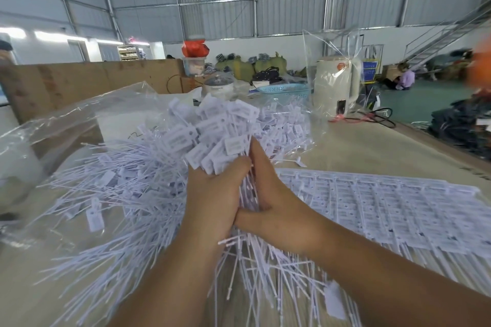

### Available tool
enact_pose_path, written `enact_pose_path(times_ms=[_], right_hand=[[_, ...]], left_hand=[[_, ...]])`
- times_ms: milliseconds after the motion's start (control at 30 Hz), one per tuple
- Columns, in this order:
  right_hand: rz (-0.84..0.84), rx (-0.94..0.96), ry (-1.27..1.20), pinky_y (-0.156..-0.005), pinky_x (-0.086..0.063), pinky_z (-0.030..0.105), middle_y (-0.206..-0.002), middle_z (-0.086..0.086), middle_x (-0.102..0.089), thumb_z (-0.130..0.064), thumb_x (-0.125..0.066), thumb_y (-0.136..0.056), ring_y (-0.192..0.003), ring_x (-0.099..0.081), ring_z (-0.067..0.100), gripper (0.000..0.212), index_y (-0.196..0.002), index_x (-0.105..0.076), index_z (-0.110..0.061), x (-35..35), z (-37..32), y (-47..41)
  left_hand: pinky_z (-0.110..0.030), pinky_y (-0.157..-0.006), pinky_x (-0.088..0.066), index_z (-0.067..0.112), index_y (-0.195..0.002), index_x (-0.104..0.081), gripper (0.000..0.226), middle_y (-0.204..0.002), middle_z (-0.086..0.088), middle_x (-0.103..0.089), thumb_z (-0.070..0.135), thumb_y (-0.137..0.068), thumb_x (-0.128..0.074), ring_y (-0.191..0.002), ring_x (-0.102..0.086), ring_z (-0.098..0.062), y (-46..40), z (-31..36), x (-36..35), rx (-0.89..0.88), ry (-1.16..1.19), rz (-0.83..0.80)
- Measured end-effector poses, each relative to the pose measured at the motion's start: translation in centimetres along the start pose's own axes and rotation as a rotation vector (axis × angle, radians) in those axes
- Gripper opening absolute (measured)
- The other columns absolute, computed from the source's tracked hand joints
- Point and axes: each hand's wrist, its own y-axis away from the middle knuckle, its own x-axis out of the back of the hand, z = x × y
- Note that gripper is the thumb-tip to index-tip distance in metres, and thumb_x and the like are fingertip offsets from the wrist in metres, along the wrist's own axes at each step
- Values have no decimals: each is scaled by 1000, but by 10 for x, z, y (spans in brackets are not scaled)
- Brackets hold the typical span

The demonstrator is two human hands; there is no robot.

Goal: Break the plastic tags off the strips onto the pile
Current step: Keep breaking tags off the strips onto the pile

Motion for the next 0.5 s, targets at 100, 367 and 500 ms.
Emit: enact_pose_path(times_ms=[100, 367, 500], right_hand=[[63, -21, -157, -100, -48, 25, -140, -32, -40, 14, -68, -77, -126, -43, -12, 126, -147, 22, -39, -1, 2, -4], [328, -27, -26, -55, -55, 29, -67, 2, -70, 17, -38, -81, -64, -69, 13, 40, -86, -70, -7, -4, -5, -5], [270, -33, -110, -52, -45, 22, -54, 8, -61, 15, -33, -86, -52, -57, 7, 35, -72, -64, 4, 2, -4, -2]], left_hand=[[-39, -85, -54, 28, -101, -75, 34, -99, 5, -76, 16, -70, -67, -97, -71, -14, 0, 4, 2, -24, -37, -82], [-18, -72, -52, 36, -125, -55, 55, -105, 20, -70, 23, -77, -78, -97, -66, 3, 2, 3, 3, 43, -305, -347], [-23, -69, -52, 41, -112, -52, 49, -98, 19, -70, 19, -78, -79, -89, -67, 3, 5, 0, -4, 83, -322, -260]])
